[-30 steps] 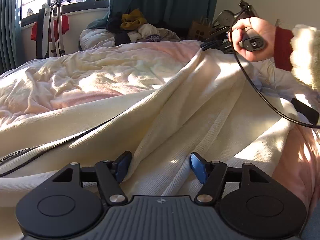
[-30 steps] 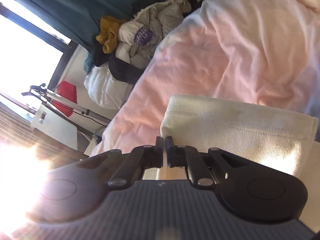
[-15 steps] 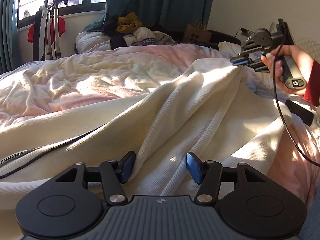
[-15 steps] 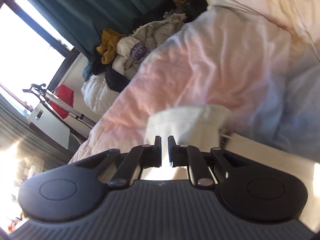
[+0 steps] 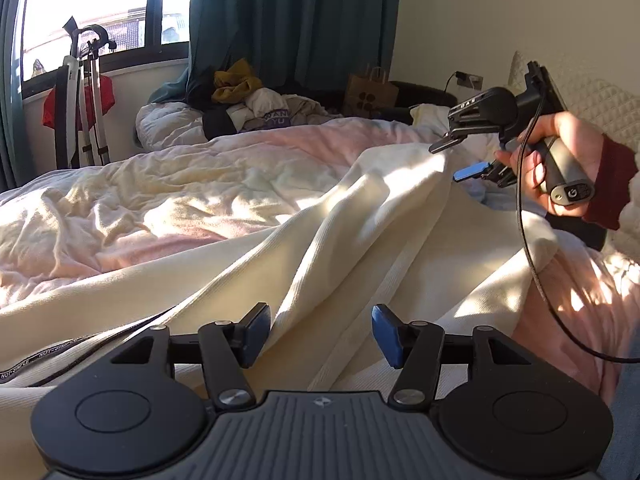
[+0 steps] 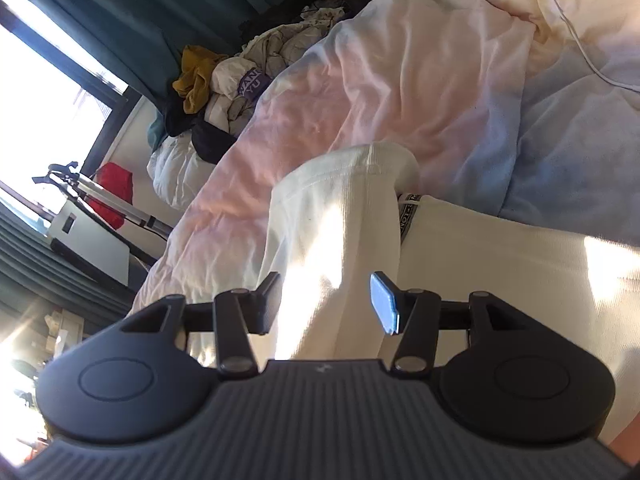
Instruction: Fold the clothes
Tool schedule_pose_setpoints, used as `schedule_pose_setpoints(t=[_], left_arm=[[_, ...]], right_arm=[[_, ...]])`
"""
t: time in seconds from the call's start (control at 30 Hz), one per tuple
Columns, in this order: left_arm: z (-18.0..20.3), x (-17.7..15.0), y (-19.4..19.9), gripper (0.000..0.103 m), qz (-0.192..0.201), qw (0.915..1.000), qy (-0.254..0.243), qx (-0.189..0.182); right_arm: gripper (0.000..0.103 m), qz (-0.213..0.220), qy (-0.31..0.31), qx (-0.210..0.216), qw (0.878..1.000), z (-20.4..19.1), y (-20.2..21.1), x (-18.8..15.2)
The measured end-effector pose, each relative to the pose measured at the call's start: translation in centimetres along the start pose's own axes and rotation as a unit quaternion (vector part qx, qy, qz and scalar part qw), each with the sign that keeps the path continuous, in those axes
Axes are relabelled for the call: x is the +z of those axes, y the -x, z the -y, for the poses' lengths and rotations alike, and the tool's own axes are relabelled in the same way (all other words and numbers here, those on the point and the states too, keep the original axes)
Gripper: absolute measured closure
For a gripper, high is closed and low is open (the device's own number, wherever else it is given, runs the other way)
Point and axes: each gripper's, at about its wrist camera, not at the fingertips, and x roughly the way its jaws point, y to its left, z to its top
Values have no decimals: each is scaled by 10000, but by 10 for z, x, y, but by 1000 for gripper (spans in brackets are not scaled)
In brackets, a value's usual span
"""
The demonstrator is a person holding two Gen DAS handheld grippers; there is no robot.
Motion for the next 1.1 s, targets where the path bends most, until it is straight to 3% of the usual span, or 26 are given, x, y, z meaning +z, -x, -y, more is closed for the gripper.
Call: schedule_pose_setpoints(t=[0.13,0.3,0.37,0.47,0.53,0.63,0.83,0.93,1.1], left_arm=[[-9,-4,-9,45,-72,9993,338,-154],[1,-7,-13,39,-35,9998,-51,-187],[-1,-6,-12,37,35,9996,-11,-274],[-3,-6,-12,37,80,9994,-131,-308],[-4,-4,-9,38,131,9988,-324,-333],[-13,-1,1,41,199,9975,-164,-664],[3,-11,4,44,-140,9953,-683,-667],[14,-21,-4,49,-404,9931,-1033,-372],[4,-27,-20,85,-656,9949,-772,-28]], right_arm=[[51,191,189,57,9996,-1,-13,5],[57,153,175,-124,9997,8,-38,11],[80,114,159,-170,9997,12,-44,11],[92,96,61,-70,9999,18,-44,11],[93,239,-20,102,9997,18,-34,9],[94,473,-144,367,9981,11,-8,9],[94,975,-289,809,9915,7,56,8],[94,1073,-391,922,9892,14,78,4],[94,930,-534,649,9921,35,83,-6]])
